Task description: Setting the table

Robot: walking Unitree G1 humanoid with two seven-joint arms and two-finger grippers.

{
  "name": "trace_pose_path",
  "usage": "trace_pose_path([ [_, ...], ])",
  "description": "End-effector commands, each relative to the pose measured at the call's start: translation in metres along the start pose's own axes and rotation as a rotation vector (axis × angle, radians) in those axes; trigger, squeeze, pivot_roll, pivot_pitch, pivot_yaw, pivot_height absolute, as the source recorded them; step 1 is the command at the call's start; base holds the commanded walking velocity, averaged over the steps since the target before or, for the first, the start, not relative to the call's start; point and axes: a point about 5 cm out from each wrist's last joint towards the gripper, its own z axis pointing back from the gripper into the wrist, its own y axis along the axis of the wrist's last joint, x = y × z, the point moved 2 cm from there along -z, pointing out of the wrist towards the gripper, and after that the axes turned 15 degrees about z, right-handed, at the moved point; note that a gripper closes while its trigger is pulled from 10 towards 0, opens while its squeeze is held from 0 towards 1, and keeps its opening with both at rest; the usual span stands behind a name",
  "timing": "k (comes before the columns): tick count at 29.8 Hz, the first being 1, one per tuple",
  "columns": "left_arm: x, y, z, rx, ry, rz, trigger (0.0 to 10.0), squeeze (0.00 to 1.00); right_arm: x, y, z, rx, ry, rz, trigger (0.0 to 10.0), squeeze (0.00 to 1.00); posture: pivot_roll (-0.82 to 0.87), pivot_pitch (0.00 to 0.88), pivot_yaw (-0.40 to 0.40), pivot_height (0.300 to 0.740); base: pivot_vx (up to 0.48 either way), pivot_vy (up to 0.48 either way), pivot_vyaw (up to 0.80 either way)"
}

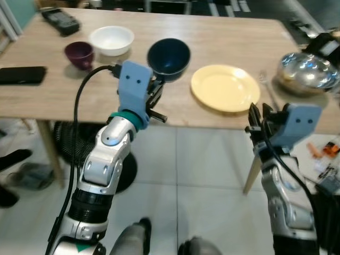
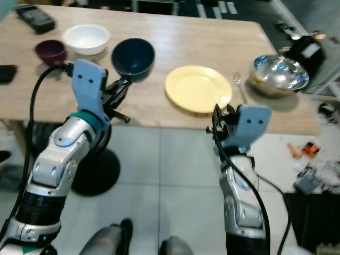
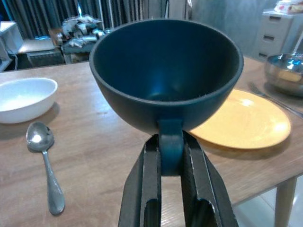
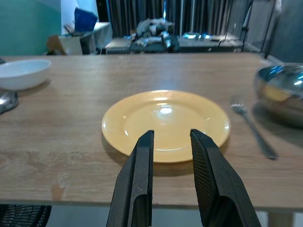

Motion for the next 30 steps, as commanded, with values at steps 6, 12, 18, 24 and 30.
trace_pose_path([
  [6, 0.0045, -0.0003, -0.0018, -0.002, -0.016, -0.008, 10.0, 0.00, 0.0032, -0.0032, 0.0023, -0.014, -0.012, 0.007, 10.0, 0.00, 0.04, 0.023, 0.016, 0.740, 0.000, 0.000, 0.00],
  [12, 0.0052, -0.0007, -0.0020, -0.004, -0.018, -0.005, 10.0, 0.00, 0.0028, -0.0032, 0.0026, -0.016, -0.011, 0.003, 10.0, 0.00, 0.04, 0.024, 0.017, 0.740, 0.000, 0.000, 0.00],
  [18, 0.0058, -0.0009, -0.0024, -0.005, -0.019, -0.004, 10.0, 0.00, 0.0027, -0.0036, 0.0026, -0.021, -0.009, -0.003, 10.0, 0.00, 0.04, 0.025, 0.017, 0.740, 0.000, 0.000, -0.67],
  [24, 0.0077, -0.0021, -0.0022, -0.010, -0.029, -0.005, 10.0, 0.00, 0.0037, -0.0055, 0.0039, -0.030, -0.011, -0.004, 10.0, 0.00, 0.04, 0.027, 0.017, 0.740, 0.000, 0.000, -0.80],
  [30, 0.0079, -0.0063, 0.0003, -0.031, -0.042, -0.018, 10.0, 0.00, 0.0048, -0.0069, 0.0057, -0.037, -0.013, -0.003, 10.0, 0.00, 0.04, 0.029, 0.018, 0.740, 0.000, 0.000, -0.80],
])
